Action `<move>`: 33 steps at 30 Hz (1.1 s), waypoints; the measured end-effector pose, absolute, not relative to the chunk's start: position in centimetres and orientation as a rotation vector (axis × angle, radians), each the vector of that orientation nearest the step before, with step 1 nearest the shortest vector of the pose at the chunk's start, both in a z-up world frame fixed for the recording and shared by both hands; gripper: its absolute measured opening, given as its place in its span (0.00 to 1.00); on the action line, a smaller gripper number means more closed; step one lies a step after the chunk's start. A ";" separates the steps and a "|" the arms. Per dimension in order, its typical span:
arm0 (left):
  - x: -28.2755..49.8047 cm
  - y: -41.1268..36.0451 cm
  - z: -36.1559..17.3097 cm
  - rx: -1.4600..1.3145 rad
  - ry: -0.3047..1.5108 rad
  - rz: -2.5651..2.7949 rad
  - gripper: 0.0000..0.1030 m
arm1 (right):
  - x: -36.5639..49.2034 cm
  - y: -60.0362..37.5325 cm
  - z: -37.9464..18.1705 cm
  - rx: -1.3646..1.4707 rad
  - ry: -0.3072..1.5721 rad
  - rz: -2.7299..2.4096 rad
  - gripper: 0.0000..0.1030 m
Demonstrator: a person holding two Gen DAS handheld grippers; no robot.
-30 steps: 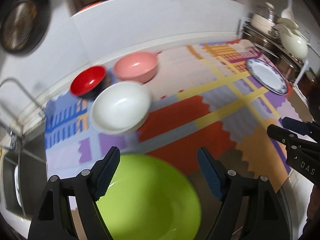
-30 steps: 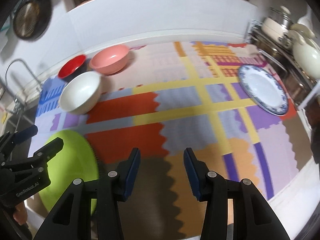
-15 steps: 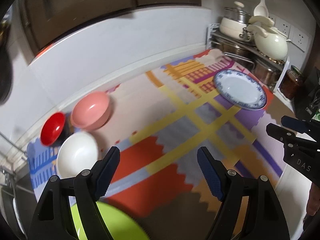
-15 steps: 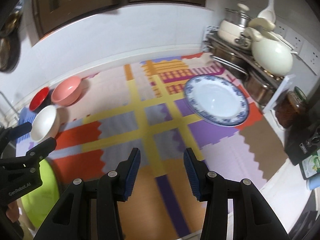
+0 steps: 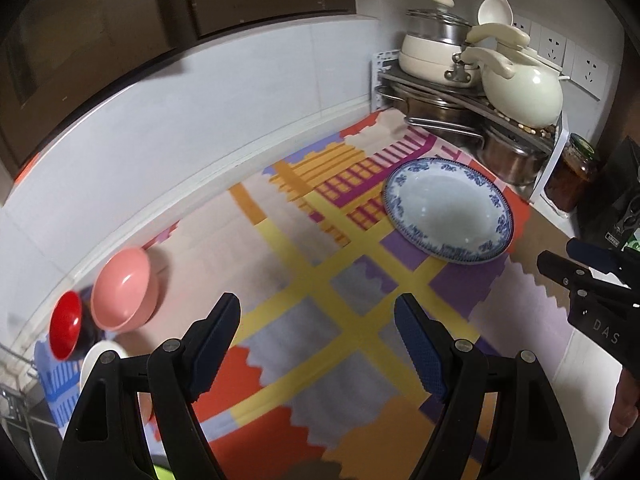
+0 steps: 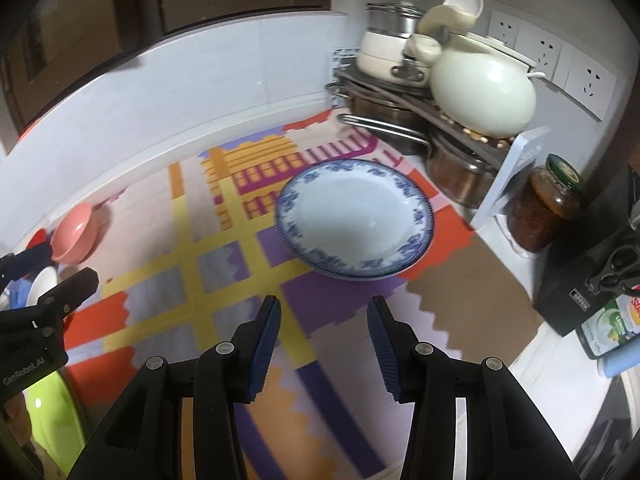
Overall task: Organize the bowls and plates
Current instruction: 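Move both tools to the blue-and-white plate beside the pot rack, then close both tools on the rim of the blue-and-white plate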
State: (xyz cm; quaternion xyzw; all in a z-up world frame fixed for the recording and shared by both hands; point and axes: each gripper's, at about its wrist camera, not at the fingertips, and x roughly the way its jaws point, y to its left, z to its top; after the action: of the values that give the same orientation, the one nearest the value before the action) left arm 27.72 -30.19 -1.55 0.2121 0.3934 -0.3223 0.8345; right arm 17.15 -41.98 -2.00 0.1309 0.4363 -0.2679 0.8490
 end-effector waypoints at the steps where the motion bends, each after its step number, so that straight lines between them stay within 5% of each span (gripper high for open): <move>1: 27.9 -30.9 -1.6 0.451 0.832 -0.686 0.77 | 17.2 -42.8 -2.0 0.284 0.919 -0.572 0.45; 17: 31.7 -40.5 -2.8 0.486 0.827 -0.728 0.77 | 18.7 -52.8 -3.7 0.383 0.879 -0.673 0.45; 33: 35.8 -47.8 -10.1 0.482 0.946 -0.772 0.77 | 20.7 -59.8 -9.2 0.458 0.866 -0.757 0.45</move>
State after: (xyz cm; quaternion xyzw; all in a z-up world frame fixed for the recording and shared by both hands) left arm 35.78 -47.75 -10.13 0.2238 0.4399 -0.3588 0.7922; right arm 20.68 -59.83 -9.24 0.2146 0.4058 -0.3548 0.8145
